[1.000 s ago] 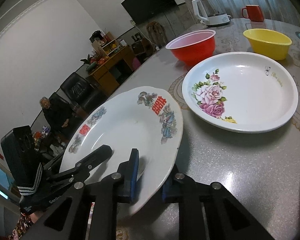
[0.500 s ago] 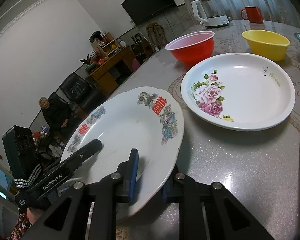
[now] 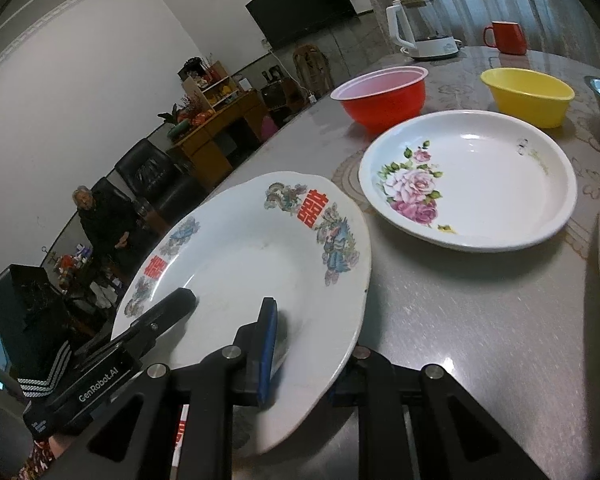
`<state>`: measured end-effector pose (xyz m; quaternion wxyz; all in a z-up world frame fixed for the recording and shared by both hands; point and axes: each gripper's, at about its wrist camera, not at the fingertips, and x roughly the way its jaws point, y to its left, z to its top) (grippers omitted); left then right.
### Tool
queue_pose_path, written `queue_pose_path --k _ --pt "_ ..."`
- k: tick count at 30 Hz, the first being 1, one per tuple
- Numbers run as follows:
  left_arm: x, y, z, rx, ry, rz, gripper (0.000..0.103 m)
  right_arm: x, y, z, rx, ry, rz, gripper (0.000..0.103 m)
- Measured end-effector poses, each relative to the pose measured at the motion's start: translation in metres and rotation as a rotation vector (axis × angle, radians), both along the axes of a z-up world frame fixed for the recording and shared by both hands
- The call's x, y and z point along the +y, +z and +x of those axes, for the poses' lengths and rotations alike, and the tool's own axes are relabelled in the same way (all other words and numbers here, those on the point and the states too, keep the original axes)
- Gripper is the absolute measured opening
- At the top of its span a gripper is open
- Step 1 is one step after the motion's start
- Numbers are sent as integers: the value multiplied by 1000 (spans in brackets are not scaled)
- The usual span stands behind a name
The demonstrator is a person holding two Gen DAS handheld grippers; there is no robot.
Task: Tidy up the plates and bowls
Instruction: 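Close both grippers on the red-print plate rim and lift it, then carry the red-print plate with both grippers over the pink-rimmed floral plate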
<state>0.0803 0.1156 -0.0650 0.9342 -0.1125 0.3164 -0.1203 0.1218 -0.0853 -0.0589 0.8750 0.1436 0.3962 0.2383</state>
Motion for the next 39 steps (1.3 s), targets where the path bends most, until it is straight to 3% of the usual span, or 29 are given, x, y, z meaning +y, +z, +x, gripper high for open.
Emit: queue_pose_path --k 7,24,28,39 --pt "-36 7 -12 -10 -84 4 31 -31 7 -26 -3 -54 -4 18" --pt "-140 56 -20 -95 -306 11 31 -128 54 -82 -90 -272 -16 18" --pt "-175 60 -14 -83 -351 25 31 -160 53 -85 -75 -327 18 18" --pt "-245 52 0 -8 -465 27 32 -221 48 -95 -29 -476 -6 18"
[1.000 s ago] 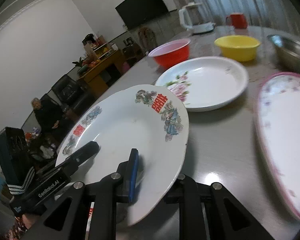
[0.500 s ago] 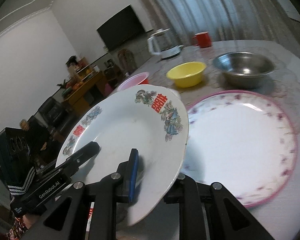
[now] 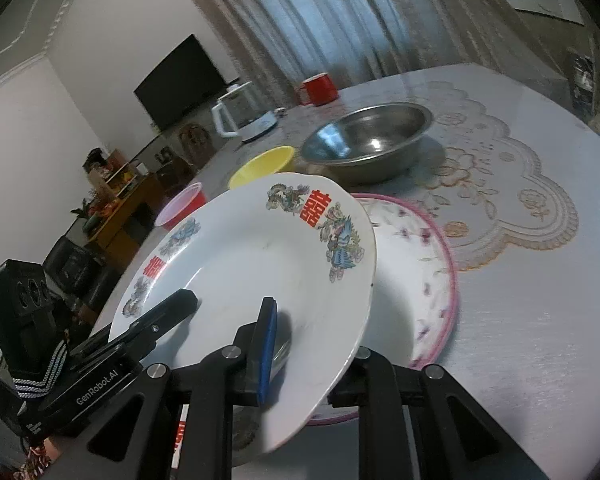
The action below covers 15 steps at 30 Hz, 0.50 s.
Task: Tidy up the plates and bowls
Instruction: 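Carry the red-print plate with both grippers over the pink-rimmed floral plate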
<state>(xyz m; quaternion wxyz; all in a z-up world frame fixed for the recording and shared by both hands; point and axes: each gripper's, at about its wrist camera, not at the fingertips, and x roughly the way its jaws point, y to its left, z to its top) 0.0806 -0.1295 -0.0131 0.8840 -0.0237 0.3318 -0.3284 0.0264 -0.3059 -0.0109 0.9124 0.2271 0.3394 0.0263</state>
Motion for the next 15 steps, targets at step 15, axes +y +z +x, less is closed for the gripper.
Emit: queue_pose_path --k 15 --pt "-38 -10 18 83 -28 82 36 -31 -16 6 84 -60 48 21"
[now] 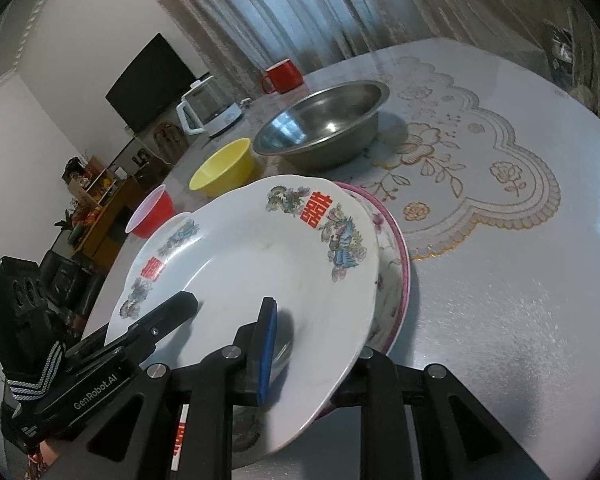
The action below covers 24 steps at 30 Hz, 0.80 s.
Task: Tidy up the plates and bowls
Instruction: 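Carry the red-print plate with both grippers over the pink-rimmed floral plate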
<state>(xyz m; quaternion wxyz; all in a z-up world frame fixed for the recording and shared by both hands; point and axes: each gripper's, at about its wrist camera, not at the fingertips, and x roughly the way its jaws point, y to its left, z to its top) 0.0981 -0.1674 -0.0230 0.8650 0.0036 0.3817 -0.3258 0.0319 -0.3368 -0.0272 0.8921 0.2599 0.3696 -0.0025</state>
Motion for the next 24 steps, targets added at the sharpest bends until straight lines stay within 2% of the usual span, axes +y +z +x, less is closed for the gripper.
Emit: queue_pose_path --k 16,24 --pt "-5 -6 4 40 17 21 36 -4 -3 4 40 -15 9 21" --pt "-10 -13 9 63 23 57 40 -4 -7 9 78 -23 -5 21"
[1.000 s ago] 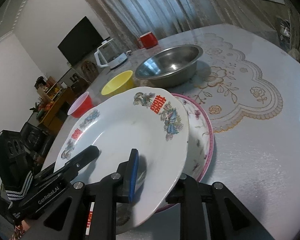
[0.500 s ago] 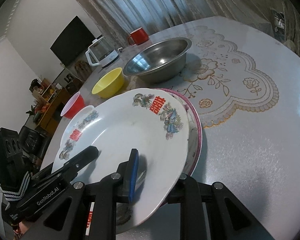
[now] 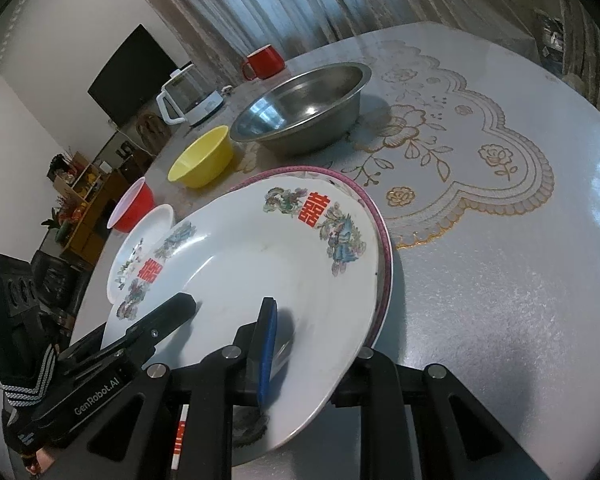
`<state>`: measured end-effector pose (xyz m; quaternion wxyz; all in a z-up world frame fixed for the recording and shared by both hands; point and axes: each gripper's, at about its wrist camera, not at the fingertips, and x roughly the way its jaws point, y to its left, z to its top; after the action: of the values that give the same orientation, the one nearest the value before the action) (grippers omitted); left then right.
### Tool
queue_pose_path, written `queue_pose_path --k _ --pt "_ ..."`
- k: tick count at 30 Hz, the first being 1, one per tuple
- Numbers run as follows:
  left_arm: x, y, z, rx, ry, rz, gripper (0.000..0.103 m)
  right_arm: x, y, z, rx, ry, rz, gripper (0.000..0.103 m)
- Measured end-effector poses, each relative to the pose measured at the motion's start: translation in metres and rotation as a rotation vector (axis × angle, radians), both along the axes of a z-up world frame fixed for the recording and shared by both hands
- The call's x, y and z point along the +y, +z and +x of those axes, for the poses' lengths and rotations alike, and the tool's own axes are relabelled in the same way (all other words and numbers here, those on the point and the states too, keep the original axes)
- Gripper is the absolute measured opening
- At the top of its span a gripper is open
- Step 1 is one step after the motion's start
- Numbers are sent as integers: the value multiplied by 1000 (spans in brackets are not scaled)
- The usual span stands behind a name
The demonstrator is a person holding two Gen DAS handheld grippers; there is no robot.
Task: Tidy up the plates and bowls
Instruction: 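Carry the red-print plate with both grippers over the pink-rimmed floral plate, then lower the red-print plate onto the pink-rimmed plate and open both grippers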
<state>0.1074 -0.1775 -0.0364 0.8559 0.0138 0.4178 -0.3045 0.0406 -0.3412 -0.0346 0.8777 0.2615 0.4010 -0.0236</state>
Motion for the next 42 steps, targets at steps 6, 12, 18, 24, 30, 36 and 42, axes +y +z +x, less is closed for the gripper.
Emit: queue_pose_path --k 6,12,18,24,30,36,42 --pt "-4 -1 4 -2 0 15 41 -2 -1 8 24 -8 -13 22" --pt "-4 2 0 -35 18 57 41 -4 0 16 67 -20 -13 27" --pt "-3 2 2 -44 33 61 41 0 2 11 76 7 2 30" --pt "-4 -1 -2 -79 27 74 41 0 13 -14 68 -1 35 32" --pt "-1 2 -4 -67 38 88 41 3 18 -24 43 0 6 29" --pt "13 10 -15 -55 32 63 40 6 15 -21 16 -10 -64 25" --pt "26 13 -30 -49 53 70 40 7 14 -21 16 -9 -73 25"
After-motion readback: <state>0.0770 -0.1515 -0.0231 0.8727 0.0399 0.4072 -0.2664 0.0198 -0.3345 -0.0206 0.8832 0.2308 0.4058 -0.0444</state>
